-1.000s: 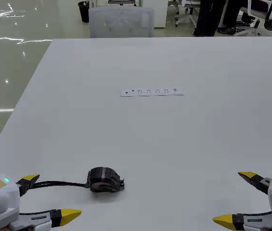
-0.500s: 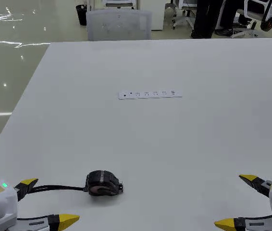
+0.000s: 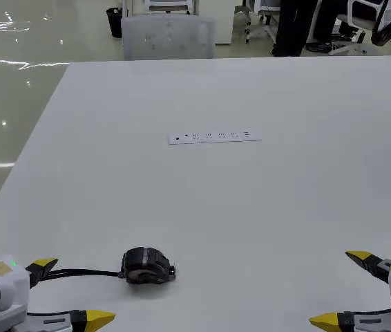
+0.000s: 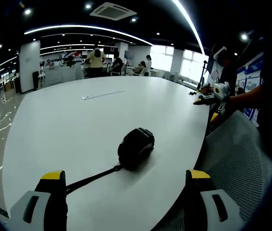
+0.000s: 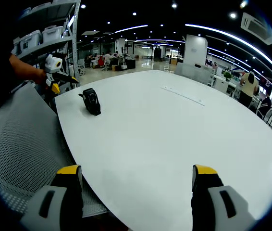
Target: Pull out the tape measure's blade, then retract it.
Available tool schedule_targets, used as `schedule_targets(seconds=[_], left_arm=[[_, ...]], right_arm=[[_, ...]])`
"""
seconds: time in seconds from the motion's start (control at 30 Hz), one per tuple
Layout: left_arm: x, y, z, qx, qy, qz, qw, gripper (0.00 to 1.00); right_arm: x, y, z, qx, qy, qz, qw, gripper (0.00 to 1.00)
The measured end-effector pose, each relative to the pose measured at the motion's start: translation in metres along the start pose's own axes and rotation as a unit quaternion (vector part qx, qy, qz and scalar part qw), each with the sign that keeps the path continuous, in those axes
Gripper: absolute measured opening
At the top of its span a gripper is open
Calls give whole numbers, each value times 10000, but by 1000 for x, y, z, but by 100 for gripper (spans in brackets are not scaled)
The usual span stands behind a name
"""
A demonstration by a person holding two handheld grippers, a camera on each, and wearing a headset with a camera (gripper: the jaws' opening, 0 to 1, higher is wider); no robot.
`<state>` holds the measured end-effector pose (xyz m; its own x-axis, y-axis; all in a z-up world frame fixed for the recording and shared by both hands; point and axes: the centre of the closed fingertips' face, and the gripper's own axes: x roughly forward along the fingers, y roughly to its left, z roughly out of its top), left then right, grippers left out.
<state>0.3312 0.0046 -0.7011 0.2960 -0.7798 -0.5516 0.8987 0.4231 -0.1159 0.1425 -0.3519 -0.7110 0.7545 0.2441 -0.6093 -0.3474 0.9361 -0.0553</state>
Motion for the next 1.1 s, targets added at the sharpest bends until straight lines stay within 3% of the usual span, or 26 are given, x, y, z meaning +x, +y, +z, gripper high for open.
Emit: schedule_targets(seconds=[0.2, 0.43, 0.57, 0.67, 0.83, 0.9, 0.93, 1.1], left_arm=[[-1, 2, 4, 89, -6, -104, 9999, 100], [-1, 13, 7, 127, 4, -68, 9999, 100], [1, 14, 10, 118, -21, -66, 9999, 100], [4, 13, 8, 149, 102, -100, 9998, 100], [5, 7, 6, 276, 132, -262, 9992, 97], [5, 8, 1, 507, 268, -266, 9980, 92], [5, 7, -3, 486, 387, -315, 9976, 92], [9, 11, 4, 542, 328, -352, 9974, 98]], right_arm=[[-1, -3, 7, -60, -23, -72, 10000, 96], [3, 0, 18, -181, -15, 97, 9998, 96], [3, -1, 23, -225, -52, 138, 9996, 96], [5, -1, 26, -252, -50, 167, 9995, 96], [9, 3, 24, -327, 6, 256, 9991, 96], [11, 3, 24, -358, 21, 272, 9990, 96], [12, 4, 25, -354, 39, 288, 9989, 96], [17, 4, 37, -436, -12, 327, 9985, 97]])
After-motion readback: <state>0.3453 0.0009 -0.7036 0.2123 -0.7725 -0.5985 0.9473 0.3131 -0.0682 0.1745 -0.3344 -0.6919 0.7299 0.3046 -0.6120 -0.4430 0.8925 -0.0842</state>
